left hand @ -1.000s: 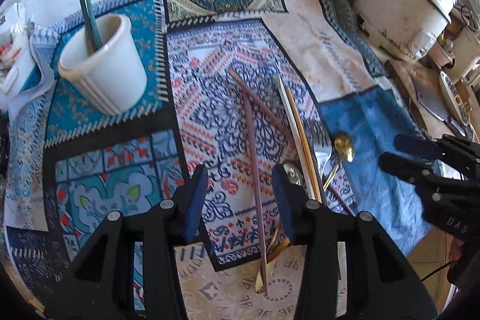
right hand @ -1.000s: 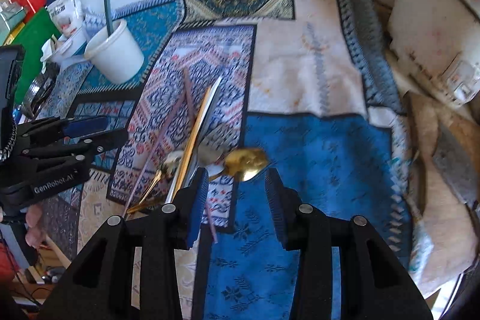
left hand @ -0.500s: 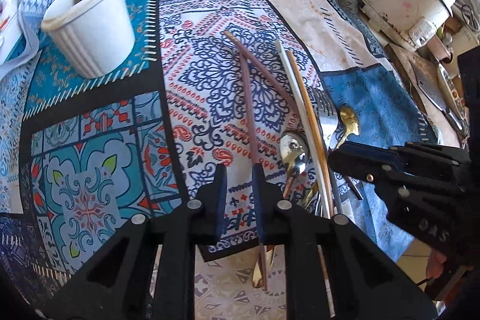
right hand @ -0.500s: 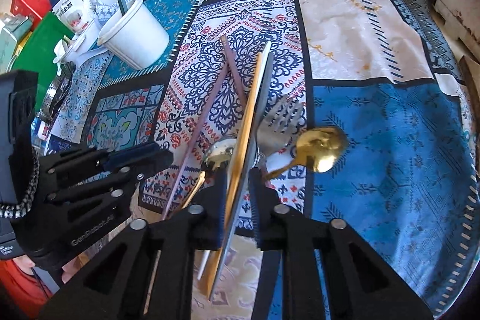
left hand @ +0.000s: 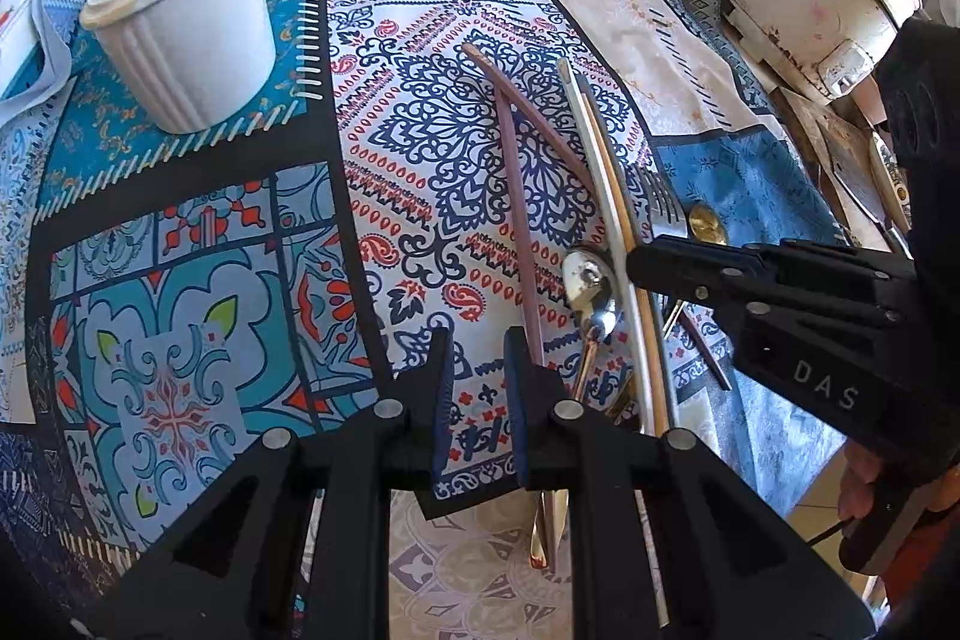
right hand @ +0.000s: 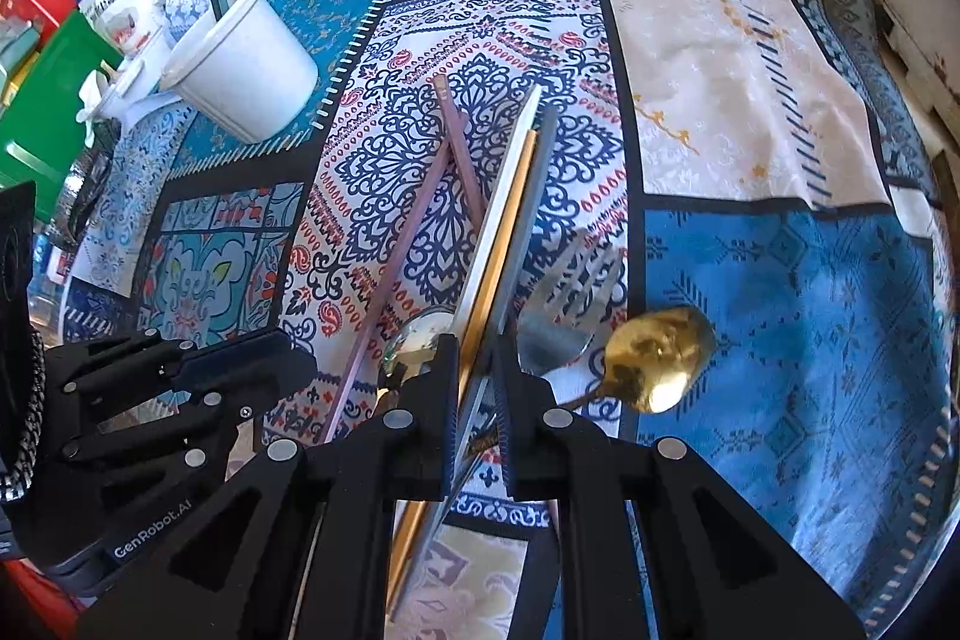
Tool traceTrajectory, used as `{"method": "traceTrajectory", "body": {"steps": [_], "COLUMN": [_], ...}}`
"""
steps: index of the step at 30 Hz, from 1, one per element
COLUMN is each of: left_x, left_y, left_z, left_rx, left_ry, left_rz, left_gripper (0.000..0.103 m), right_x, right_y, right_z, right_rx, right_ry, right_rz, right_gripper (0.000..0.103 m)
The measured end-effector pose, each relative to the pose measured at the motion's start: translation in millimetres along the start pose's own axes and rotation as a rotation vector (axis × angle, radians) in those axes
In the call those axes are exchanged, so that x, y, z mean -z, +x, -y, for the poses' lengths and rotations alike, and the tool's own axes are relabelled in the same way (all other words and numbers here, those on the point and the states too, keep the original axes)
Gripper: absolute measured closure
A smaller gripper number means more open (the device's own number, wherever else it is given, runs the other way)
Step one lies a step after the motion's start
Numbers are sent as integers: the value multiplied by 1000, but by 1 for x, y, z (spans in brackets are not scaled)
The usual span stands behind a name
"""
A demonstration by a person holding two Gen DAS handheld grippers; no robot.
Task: Organize utensils
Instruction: 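Grasp the brown chopstick with the left tool while the right tool grasps the silver fork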
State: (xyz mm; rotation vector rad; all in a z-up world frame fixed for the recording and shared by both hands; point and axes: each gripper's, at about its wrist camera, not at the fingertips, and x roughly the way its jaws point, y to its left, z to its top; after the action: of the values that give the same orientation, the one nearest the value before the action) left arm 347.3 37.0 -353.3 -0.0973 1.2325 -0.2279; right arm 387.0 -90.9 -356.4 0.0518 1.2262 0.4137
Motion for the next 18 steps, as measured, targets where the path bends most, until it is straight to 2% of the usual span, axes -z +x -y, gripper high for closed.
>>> {"method": "traceTrajectory", "body": {"steps": [4,6,9,14,18], "left_x": [-7,-9,-13,-19,-25], "left_y": [6,9,14,20,23], "left_z": [2,4,5,9,12], "left_rx": [26,32,45,45,32], "left_ry": [4,8,4,12,30], "left_rz": [-14,-19,-33,-41,-46], "left_gripper": [87,87,87,88,92], "right_x": [-3,-2,1,9,13], "right_y": [1,-1,-4,-16,-24], "right_z": [2,3,7,14,24], "right_rx": [-2,10,3,43,-23], "right_ry": [-4,-9,-3,2,78], "right_rz": [-3,-7,-12,4,0], "right_gripper": [94,100,100,100,96]}}
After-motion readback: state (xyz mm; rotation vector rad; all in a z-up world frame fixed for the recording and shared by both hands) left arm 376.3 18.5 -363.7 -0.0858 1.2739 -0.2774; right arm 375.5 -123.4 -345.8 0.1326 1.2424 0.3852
